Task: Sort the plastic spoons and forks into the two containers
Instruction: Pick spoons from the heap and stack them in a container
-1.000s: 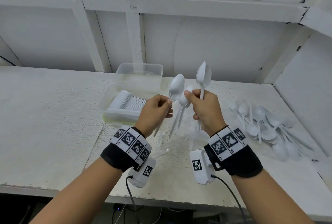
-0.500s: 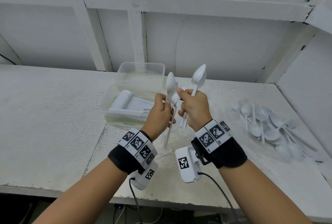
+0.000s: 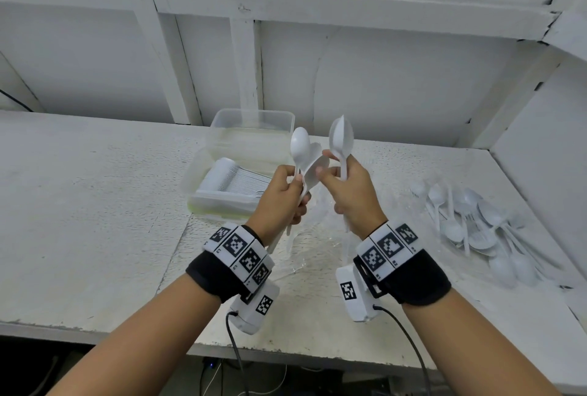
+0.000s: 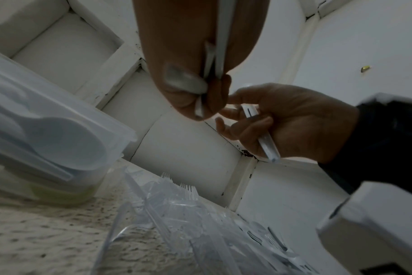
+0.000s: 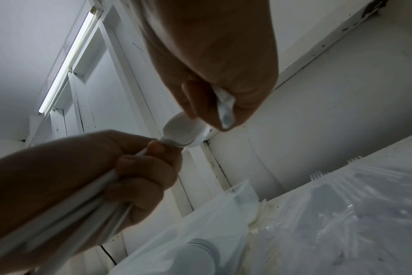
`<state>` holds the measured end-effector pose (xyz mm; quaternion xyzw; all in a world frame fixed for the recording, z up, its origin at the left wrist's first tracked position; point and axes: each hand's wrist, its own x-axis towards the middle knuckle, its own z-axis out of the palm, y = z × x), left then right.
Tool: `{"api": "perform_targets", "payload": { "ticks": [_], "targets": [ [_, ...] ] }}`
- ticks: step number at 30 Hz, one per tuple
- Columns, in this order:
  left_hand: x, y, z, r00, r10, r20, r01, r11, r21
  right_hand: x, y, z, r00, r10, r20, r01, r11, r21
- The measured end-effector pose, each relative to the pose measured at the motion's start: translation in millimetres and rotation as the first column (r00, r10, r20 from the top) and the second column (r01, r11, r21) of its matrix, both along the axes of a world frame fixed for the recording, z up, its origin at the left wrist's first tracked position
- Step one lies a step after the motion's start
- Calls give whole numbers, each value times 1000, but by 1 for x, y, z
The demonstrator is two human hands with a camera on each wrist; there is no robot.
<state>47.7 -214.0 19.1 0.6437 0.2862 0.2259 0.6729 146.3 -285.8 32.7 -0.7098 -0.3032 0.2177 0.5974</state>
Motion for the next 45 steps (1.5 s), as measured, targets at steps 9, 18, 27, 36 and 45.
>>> {"api": "perform_targets", "payload": {
  "ticks": [9,18,27,36,45],
  "targets": [
    [-3,-2,5,995,-94,-33,96,994,47,13,1,-5,992,-79,94,75,996,44],
    [-6,-1,4,993,-111,-49,111,994,-12,21,-2,-5,999,9,35,-9,1000,7],
    [-5,13,-1,983,52,-175,-23,987,162,22,-6,4,997,43,69,-44,999,17],
    [-12,8,6,984,-168,-56,154,967,-205,21,-2,5,987,27,161,-29,1000,10],
    [-15,9,5,933,-348,-90,328,927,-181,23,1,-5,988,74,134,-67,996,-57]
  ]
}}
